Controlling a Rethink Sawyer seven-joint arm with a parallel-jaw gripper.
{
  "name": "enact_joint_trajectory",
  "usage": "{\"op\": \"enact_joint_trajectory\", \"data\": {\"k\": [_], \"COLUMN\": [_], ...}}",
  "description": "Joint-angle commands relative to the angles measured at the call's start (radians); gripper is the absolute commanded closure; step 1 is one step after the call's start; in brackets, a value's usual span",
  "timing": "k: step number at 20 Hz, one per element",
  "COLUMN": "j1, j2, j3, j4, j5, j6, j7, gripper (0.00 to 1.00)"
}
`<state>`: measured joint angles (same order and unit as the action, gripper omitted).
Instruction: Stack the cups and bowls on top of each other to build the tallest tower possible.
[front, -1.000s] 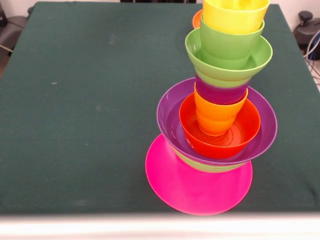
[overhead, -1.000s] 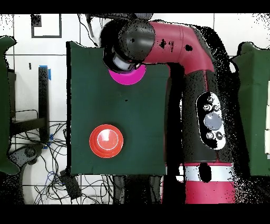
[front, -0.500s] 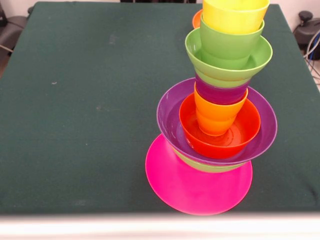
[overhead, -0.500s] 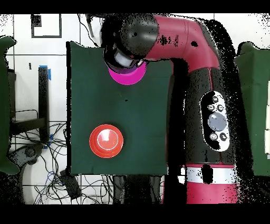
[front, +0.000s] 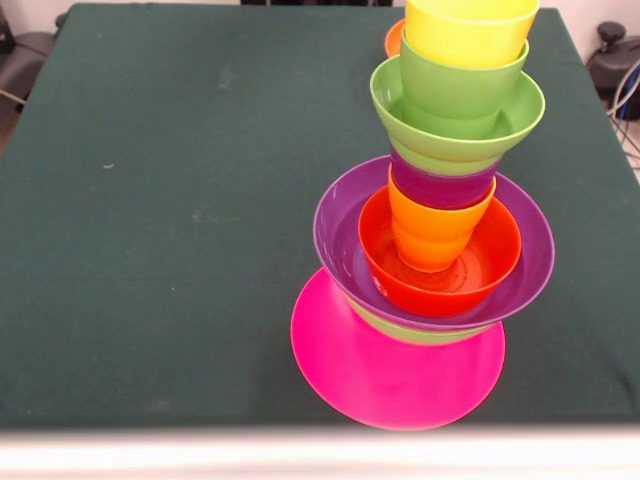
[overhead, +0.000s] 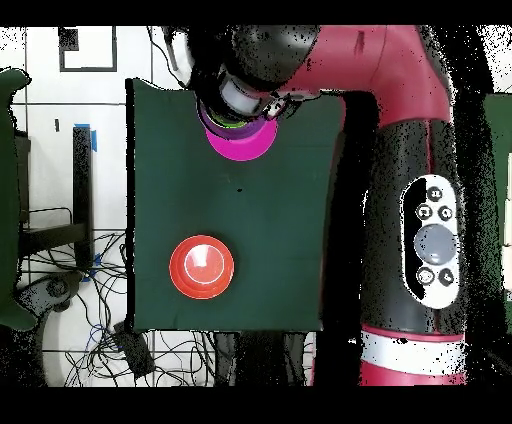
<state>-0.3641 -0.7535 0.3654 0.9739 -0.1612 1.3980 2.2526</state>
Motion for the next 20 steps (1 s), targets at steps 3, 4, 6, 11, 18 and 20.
{"op": "enact_joint_trajectory", "data": {"k": [3,4,6,11,18,20], "j1": [0.017,0.013,0.001,-0.033,-0.048,-0.058], "j2": [-0.013,-0.021,0.003,-0.015,0.022,0.031], "j3": [0.029,0.027,0.037,0.041,0.077,0.083], "j4": [-0.073,-0.061,-0.122,-0.145,-0.320,-0.329], "j5": [-0.061,-0.056,-0.070,-0.078,-0.127,-0.132], "j6": [0.180,0.178,0.216,0.265,0.444,0.443], "j7": [-0.154,-0.158,-0.187,-0.256,-0.319,-0.340], "gripper": [0.00,0.00,0.00,0.00,0.00,0.00]}}
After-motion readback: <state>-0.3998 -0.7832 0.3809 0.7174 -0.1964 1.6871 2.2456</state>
